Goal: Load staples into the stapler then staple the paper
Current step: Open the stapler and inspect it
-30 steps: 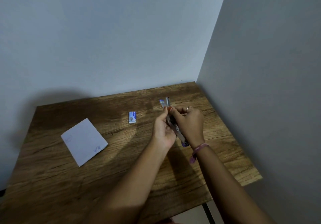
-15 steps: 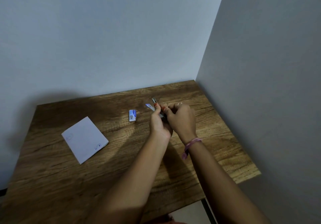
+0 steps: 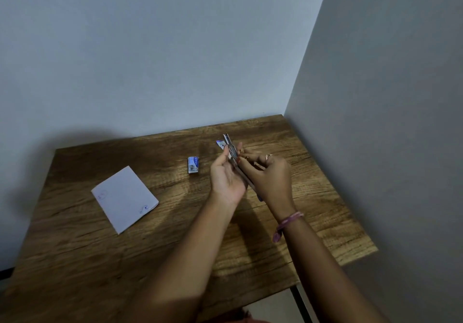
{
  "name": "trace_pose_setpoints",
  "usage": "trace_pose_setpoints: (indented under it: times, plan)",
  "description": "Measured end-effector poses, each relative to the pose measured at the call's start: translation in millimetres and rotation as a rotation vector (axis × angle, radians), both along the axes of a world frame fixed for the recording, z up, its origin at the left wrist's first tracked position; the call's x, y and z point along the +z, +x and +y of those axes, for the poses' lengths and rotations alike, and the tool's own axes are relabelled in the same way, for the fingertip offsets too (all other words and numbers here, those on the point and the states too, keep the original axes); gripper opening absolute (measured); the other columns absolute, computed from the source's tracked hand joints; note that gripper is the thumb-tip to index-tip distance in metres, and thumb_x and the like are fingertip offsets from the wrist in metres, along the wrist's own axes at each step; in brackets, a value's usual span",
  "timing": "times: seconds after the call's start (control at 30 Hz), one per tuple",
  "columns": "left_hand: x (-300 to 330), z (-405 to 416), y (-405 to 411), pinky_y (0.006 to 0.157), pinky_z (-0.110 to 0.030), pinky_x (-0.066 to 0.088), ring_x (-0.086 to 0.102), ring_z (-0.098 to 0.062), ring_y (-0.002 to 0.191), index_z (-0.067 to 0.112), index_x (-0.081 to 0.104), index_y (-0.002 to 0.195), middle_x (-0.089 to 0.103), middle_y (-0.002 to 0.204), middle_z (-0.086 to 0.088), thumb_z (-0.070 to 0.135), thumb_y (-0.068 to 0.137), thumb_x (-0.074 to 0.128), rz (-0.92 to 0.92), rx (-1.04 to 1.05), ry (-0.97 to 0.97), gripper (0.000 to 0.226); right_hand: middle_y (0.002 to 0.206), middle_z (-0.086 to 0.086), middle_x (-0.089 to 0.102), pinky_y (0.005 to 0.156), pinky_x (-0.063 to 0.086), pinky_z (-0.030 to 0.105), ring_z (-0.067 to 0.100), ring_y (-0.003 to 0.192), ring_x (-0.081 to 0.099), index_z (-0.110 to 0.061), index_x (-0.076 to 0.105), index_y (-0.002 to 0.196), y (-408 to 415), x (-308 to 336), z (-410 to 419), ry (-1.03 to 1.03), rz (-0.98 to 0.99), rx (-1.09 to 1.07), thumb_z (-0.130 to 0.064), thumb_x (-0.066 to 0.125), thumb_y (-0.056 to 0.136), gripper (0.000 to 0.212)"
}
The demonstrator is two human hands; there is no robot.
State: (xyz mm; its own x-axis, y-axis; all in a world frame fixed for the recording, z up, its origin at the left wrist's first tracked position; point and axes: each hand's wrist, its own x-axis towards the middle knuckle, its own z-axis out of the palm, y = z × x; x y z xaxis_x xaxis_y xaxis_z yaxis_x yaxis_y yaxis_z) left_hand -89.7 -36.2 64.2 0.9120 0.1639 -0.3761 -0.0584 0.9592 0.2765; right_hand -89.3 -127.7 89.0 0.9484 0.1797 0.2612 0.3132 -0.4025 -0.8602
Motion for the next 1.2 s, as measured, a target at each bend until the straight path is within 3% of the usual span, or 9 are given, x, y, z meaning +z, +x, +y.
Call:
trace_pose_setpoints:
  times: [0.07, 0.2, 0.3, 0.37, 0.53, 0.7, 0.87, 1.03, 1.2]
  plan:
    - [-0.2, -0.1, -0.6, 0.081, -0.029, 0.05, 0.061, -0.018, 0.077, 0.001, 0.06, 0.1, 0.061, 0.085, -0.008, 0.023, 0.095, 0.045, -0.008, 0.006, -0.021, 0.027, 0.095, -0.005, 0.075, 0.084, 0.055, 0.03, 0.0, 0.091, 0.068, -0.016, 0.078, 0.09, -0.9, -3.4, 0.2, 0.053, -0.036, -0.009, -0.018, 0.076, 0.077, 0.013]
    - [-1.7, -4.9, -1.9, 0.084, -0.027, 0.051, 0.063, -0.015, 0.079, 0.004, 0.063, 0.094, 0.063, 0.084, -0.006, 0.023, 0.095, 0.049, -0.01, -0.002, -0.017, 0.023, 0.096, -0.007, 0.075, 0.08, 0.043, 0.003, -0.007, 0.09, 0.064, -0.016, 0.077, 0.09, -0.7, -8.2, -0.7, 0.035, -0.145, -0.033, -0.016, 0.078, 0.076, 0.015]
    - [-5.6, -4.8, -2.1, 0.086, -0.028, 0.053, 0.068, -0.015, 0.074, 0.006, 0.07, 0.087, 0.07, 0.081, -0.006, 0.021, 0.096, 0.052, 0.011, -0.009, -0.009, 0.025, 0.098, -0.006, 0.074, 0.082, 0.04, 0.001, -0.004, 0.092, 0.065, -0.015, 0.077, 0.093, 1.0, -9.3, -2.8, -0.008, -0.158, -0.006, -0.017, 0.079, 0.075, 0.018]
    - [-8.7, -2.7, -1.7, 0.087, -0.029, 0.053, 0.069, -0.015, 0.076, 0.006, 0.073, 0.085, 0.071, 0.084, -0.006, 0.02, 0.096, 0.052, 0.032, -0.021, 0.018, 0.027, 0.101, -0.004, 0.074, 0.085, 0.042, 0.003, -0.001, 0.096, 0.066, -0.014, 0.077, 0.094, 2.5, -10.0, -4.8, -0.03, -0.15, 0.027, -0.016, 0.078, 0.075, 0.019]
    - [-13.0, 3.8, -1.3, 0.053, -0.024, 0.056, 0.071, -0.014, 0.067, 0.005, 0.068, 0.099, 0.074, 0.081, -0.006, 0.023, 0.097, 0.049, 0.065, -0.092, 0.087, 0.026, 0.107, -0.003, 0.072, 0.092, 0.047, 0.016, 0.003, 0.102, 0.065, -0.012, 0.076, 0.098, 7.0, -15.2, -9.1, -0.005, -0.078, 0.128, -0.013, 0.078, 0.076, 0.022]
    - [-23.6, 16.3, -1.2, 0.057, -0.021, 0.056, 0.066, -0.009, 0.061, 0.003, 0.061, 0.118, 0.067, 0.077, -0.001, 0.028, 0.095, 0.052, 0.096, -0.191, 0.231, 0.036, 0.109, -0.001, 0.072, 0.096, 0.049, 0.024, 0.005, 0.106, 0.065, -0.009, 0.074, 0.102, 17.3, -30.6, -22.1, 0.18, 0.161, 0.271, -0.008, 0.076, 0.078, 0.024]
    - [-40.8, 30.5, -2.5, 0.062, -0.019, 0.057, 0.064, -0.006, 0.06, 0.002, 0.063, 0.113, 0.068, 0.069, 0.001, 0.024, 0.095, 0.052, 0.077, -0.242, 0.215, 0.031, 0.103, 0.007, 0.071, 0.096, 0.051, 0.044, 0.013, 0.097, 0.066, -0.008, 0.07, 0.102, 30.9, -57.0, -34.5, 0.275, 0.321, 0.144, -0.003, 0.064, 0.087, 0.017]
    - [-59.0, 45.7, -1.2, 0.062, -0.018, 0.054, 0.061, -0.008, 0.066, 0.001, 0.064, 0.11, 0.066, 0.073, 0.001, 0.011, 0.092, 0.054, 0.012, -0.334, 0.5, 0.023, 0.1, 0.0, 0.07, 0.091, 0.054, 0.041, 0.025, 0.103, 0.066, -0.022, 0.067, 0.104, 43.4, -67.2, -38.1, 0.252, 0.38, 0.126, -0.002, 0.054, 0.093, 0.026]
    - [-63.5, 64.1, 5.4, 0.061, -0.02, 0.047, 0.062, -0.006, 0.074, 0.009, 0.064, 0.109, 0.071, 0.084, 0.007, 0.005, 0.088, 0.06, 0.045, -0.394, 1.077, 0.022, 0.103, -0.002, 0.071, 0.09, 0.054, 0.033, 0.016, 0.101, 0.067, -0.028, 0.067, 0.103, 57.5, -73.2, -39.2, 0.123, 0.318, 0.175, -0.003, 0.055, 0.093, 0.03]
